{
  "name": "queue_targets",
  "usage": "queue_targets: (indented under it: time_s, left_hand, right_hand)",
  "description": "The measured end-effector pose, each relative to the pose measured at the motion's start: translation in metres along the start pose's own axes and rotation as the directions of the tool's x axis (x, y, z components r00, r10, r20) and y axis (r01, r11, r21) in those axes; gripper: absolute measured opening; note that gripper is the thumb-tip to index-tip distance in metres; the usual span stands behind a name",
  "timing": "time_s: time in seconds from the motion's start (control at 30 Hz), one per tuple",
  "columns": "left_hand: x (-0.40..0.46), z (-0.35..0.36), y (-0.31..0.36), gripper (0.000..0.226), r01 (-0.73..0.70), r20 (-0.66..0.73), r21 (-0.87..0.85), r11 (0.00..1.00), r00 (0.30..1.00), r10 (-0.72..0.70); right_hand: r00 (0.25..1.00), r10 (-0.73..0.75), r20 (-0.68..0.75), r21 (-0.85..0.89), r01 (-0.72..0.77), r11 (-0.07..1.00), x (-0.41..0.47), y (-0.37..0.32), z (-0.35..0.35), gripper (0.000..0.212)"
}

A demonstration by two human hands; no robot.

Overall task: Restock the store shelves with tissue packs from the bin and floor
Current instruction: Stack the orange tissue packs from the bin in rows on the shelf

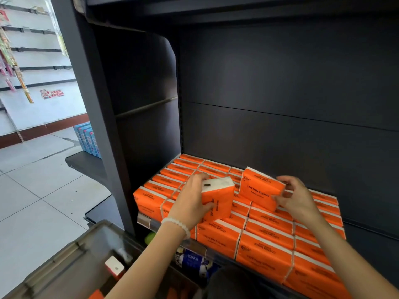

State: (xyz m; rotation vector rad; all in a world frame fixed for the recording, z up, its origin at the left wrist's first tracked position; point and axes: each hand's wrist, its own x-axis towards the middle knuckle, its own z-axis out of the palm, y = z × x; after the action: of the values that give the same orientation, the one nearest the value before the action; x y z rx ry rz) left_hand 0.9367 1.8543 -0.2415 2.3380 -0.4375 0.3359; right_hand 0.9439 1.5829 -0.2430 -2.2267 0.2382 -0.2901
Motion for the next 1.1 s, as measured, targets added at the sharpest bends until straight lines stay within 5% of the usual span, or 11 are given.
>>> queue_targets:
  time_s: [0.1, 0.4, 0.57, 0.83, 1.1]
  left_hand:
    - [-0.001, 0.003, -0.002, 0.059, 0.094, 0.002, -0.124, 0.988, 0.996, -0.094]
    - [-0.009, 0.003, -0.017, 0.073, 0.024, 0.078, -0.07, 0.997, 0.997, -0.018]
    - [-0.001, -0.002, -0.004, 0.071, -0.001, -0.038, -0.16, 0.987, 0.999, -0.005]
    - [0.064, -0.04, -0.02, 0.05, -0.234, -0.154, 0.188, 0.954, 0.952, 0.264]
    - [0.152, -0.046, -0.055, 0.05, -0.156, 0.078, 0.472, 0.868, 0.988, 0.135]
  right_hand:
    - [1.0, 0.006, -0.001, 0.009, -0.006, 1.0, -0.001, 0.001, 0.0, 0.056]
    - [0.999, 0.037, 0.005, 0.08, -0.037, 0.996, -0.007, 0.006, 0.007, 0.054]
    - [0.996, 0.066, -0.055, 0.132, -0.059, 0.99, -0.005, 0.001, 0.006, 0.059]
    - [0.996, -0.022, -0.083, 0.166, 0.036, 0.985, 0.029, -0.016, 0.002, 0.047]
    - [0.987, -0.122, -0.104, 0.186, 0.14, 0.973, 0.087, -0.036, 0.039, 0.048]
